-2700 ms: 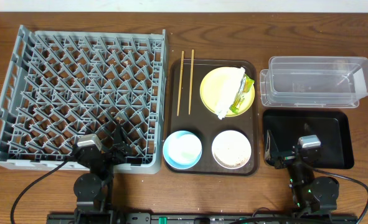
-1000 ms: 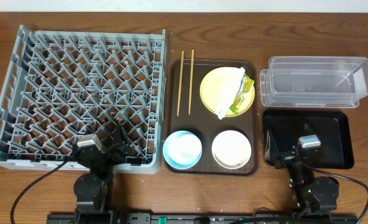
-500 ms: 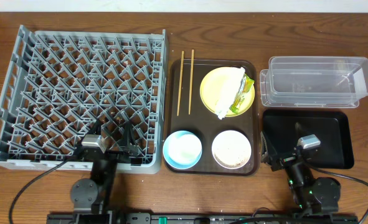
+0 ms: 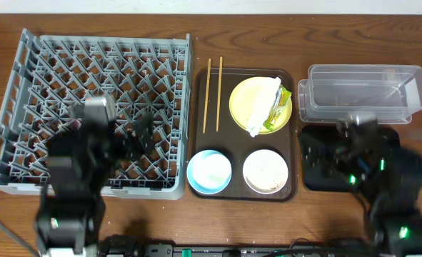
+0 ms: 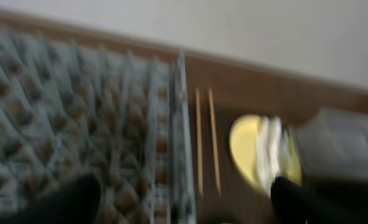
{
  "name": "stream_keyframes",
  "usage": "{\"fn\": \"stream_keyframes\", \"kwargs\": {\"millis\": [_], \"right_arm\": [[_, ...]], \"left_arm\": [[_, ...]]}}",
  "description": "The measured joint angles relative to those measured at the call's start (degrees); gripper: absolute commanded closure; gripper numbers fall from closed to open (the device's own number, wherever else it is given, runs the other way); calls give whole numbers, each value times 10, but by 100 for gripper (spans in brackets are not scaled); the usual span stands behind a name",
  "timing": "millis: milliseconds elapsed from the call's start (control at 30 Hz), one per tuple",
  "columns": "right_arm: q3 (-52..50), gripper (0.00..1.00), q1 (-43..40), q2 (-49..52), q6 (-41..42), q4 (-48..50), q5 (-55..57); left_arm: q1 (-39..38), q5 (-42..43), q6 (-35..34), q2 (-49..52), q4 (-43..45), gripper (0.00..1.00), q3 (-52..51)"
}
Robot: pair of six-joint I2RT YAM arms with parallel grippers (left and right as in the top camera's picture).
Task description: Sort waste into correct bins and load items into the dishwasher
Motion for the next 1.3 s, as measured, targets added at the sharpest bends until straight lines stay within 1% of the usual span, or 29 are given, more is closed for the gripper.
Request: {"fn": "stream_keyframes", "kwargs": {"millis": [100,233,367,500,533,567,633,667,700,733,767,833,867,1000,1133,1300], "right_arm": [[145,1,0,132,-5,-135,-15],[316,1,0,276,-33,-278,-22],[415,1,0,381,-43,-286,-33],[424,1,1,440,-41,-249,-63],[424,5,3,452,-41,-243,-66],[424,12,8,467,-41,-243,-65],[424,23,28,492,-40,-250,-57],[424,33,42,504,-39,-255,-48],[424,41,59,519,-35,-258,-35],[425,42,84,538,-19,-261,-11],[425,47,100,552,-10,-260,8],[425,62,135,586,26,-255,59],[425,65,148,602,45,-249,84],[425,63,178,663,142,-229,176],[425,59,180,708,221,-225,225],[425,53,179,748,280,-220,270]], "left_arm": [[0,17,0,73,-88,10,95],[0,28,0,125,-127,10,162],[0,29,0,143,-141,10,169],[0,30,0,149,-142,10,169],[0,30,0,149,-142,10,169],[0,30,0,149,-142,10,169],[0,30,0,149,-142,10,169],[0,30,0,149,-142,10,169],[0,30,0,149,-142,10,169],[0,30,0,149,-142,10,169],[0,30,0,149,-142,10,169],[0,30,0,149,-142,10,169],[0,31,0,149,-142,10,169],[0,32,0,149,-142,10,169],[0,33,0,149,-142,10,169],[0,33,0,149,-142,10,169]]}}
